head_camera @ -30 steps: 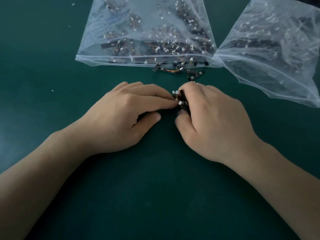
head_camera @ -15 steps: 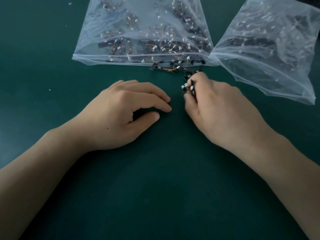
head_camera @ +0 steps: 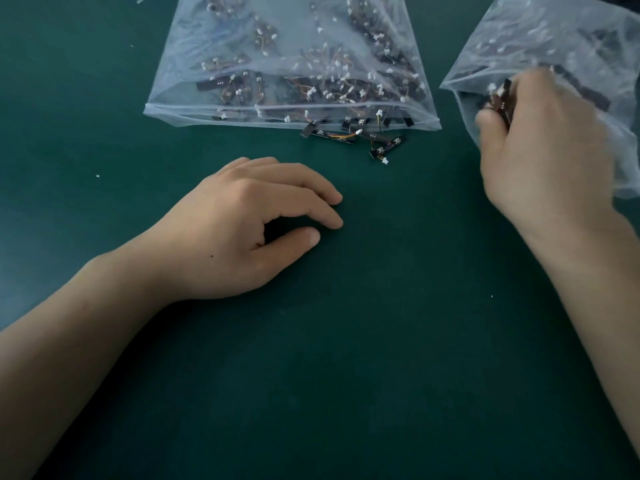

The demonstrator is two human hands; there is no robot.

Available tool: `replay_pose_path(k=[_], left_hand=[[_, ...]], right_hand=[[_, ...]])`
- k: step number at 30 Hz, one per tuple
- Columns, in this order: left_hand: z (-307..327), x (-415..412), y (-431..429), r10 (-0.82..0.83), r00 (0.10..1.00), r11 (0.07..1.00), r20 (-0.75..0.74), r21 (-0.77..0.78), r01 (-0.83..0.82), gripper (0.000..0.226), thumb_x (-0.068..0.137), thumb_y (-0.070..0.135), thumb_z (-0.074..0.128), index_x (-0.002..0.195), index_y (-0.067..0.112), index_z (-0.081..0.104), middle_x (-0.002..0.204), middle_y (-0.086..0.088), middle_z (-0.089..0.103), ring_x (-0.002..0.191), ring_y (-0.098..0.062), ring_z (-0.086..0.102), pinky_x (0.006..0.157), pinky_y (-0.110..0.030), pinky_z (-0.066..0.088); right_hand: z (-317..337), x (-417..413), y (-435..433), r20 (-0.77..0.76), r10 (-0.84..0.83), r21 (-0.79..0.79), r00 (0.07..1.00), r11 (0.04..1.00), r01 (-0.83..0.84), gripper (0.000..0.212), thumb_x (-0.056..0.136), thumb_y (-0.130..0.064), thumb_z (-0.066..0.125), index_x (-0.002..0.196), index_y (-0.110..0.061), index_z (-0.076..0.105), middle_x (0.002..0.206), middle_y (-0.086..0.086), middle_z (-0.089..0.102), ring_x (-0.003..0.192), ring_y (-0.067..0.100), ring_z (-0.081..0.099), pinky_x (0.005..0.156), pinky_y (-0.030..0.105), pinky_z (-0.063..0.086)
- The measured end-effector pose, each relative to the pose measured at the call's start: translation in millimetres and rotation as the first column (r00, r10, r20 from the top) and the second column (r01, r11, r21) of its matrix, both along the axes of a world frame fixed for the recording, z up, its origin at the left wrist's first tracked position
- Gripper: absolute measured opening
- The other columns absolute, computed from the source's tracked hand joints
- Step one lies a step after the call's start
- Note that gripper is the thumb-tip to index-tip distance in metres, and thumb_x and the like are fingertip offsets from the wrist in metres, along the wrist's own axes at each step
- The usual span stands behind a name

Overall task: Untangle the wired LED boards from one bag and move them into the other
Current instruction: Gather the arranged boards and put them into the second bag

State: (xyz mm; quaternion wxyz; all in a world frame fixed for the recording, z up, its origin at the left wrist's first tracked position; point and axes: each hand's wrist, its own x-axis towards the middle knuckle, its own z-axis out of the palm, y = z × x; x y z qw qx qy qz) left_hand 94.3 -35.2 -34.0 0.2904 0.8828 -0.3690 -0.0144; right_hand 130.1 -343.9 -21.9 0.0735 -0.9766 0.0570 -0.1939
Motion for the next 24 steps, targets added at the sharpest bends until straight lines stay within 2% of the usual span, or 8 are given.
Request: replay_pose_path(k=[3, 6, 8, 12, 15, 19, 22, 24], left_hand=[[0.1, 0.1, -0.3, 0.006, 1.0, 1.0, 0.003, 0.002, -0.006, 0.021, 0.098, 0.028, 0.064, 0.116, 0.03, 0.076, 0.132, 0.018, 0.064, 0.104, -0.018, 0.064, 0.097, -0.052, 0.046], [-0.2, 0.0, -0.9, 0.009, 1.0, 1.0, 0.003, 0.0, -0.009, 0.021, 0.099, 0.029, 0.063, 0.116, 0.03, 0.076, 0.132, 0.019, 0.064, 0.105, -0.017, 0.064, 0.098, -0.051, 0.046], [-0.8, 0.0, -1.3, 0.009, 1.0, 1.0, 0.006, -0.002, -0.009, 0.021, 0.099, 0.029, 0.063, 0.115, 0.03, 0.076, 0.132, 0.019, 0.064, 0.105, -0.018, 0.064, 0.097, -0.052, 0.046], [-1.4, 0.3, -1.4, 0.013, 1.0, 1.0, 0.012, -0.01, -0.013, 0.02, 0.099, 0.028, 0.063, 0.115, 0.03, 0.076, 0.132, 0.018, 0.065, 0.105, -0.018, 0.064, 0.096, -0.052, 0.046], [-2.1, 0.7, -1.4, 0.014, 1.0, 1.0, 0.013, -0.015, -0.014, 0.02, 0.099, 0.028, 0.063, 0.114, 0.03, 0.076, 0.131, 0.019, 0.065, 0.104, -0.018, 0.064, 0.096, -0.052, 0.046], [-2.8, 1.4, -0.8, 0.014, 1.0, 1.0, 0.018, -0.012, -0.014, 0.02, 0.1, 0.028, 0.062, 0.114, 0.03, 0.076, 0.132, 0.019, 0.065, 0.103, -0.017, 0.064, 0.096, -0.052, 0.047], [-2.4, 0.7, -1.5, 0.025, 0.999, 1.0, 0.021, -0.011, -0.024, 0.02, 0.099, 0.028, 0.063, 0.114, 0.03, 0.076, 0.131, 0.019, 0.065, 0.104, -0.017, 0.064, 0.096, -0.052, 0.047], [-1.7, -0.3, -4.4, 0.052, 0.998, 0.998, 0.022, -0.025, -0.051, 0.02, 0.099, 0.027, 0.063, 0.113, 0.03, 0.077, 0.127, 0.02, 0.066, 0.104, -0.015, 0.066, 0.094, -0.049, 0.05]], right_hand=[[-1.8, 2.2, 2.4, 0.012, -0.017, -0.009, 1.0, 1.0, 0.017, 0.041, 0.101, -0.03, 0.066, 0.129, -0.007, 0.048, 0.133, 0.021, 0.053, 0.118, 0.046, 0.054, 0.08, 0.054, 0.045], [0.6, 1.0, 0.5, 0.023, -0.013, -0.067, 1.0, 0.998, 0.014, 0.042, 0.095, -0.028, 0.071, 0.126, -0.008, 0.051, 0.136, 0.023, 0.049, 0.131, 0.045, 0.045, 0.098, 0.054, 0.041], [2.4, 1.6, -2.9, 0.039, 0.006, -0.085, 0.999, 0.996, -0.002, 0.029, 0.096, -0.026, 0.071, 0.117, -0.012, 0.057, 0.126, 0.021, 0.055, 0.124, 0.043, 0.05, 0.096, 0.052, 0.042], [0.3, 1.8, 0.4, -0.016, 0.028, -0.038, 0.999, 0.999, -0.028, 0.005, 0.103, -0.022, 0.061, 0.103, -0.021, 0.056, 0.09, 0.003, 0.06, 0.081, 0.03, 0.051, 0.069, 0.04, 0.038], [-3.4, -0.6, 2.5, -0.058, 0.052, -0.07, 0.997, 0.996, -0.056, 0.012, 0.105, -0.021, 0.056, 0.116, -0.015, 0.057, 0.109, 0.011, 0.065, 0.096, 0.039, 0.061, 0.076, 0.048, 0.047], [-4.2, -3.7, 4.0, -0.07, 0.054, -0.06, 0.996, 0.996, -0.058, 0.032, 0.102, -0.005, 0.054, 0.133, -0.011, 0.057, 0.135, 0.017, 0.056, 0.121, 0.042, 0.053, 0.09, 0.052, 0.046], [-3.9, -6.6, 4.8, -0.032, 0.097, -0.023, 0.995, 0.995, -0.097, 0.03, 0.098, -0.003, 0.053, 0.126, -0.012, 0.061, 0.128, 0.015, 0.058, 0.12, 0.038, 0.052, 0.085, 0.049, 0.045], [-0.8, -6.7, 9.0, 0.032, 0.149, 0.03, 0.988, 0.988, -0.15, 0.018, 0.097, -0.01, 0.052, 0.111, -0.015, 0.062, 0.109, 0.005, 0.062, 0.102, 0.027, 0.056, 0.075, 0.039, 0.043]])
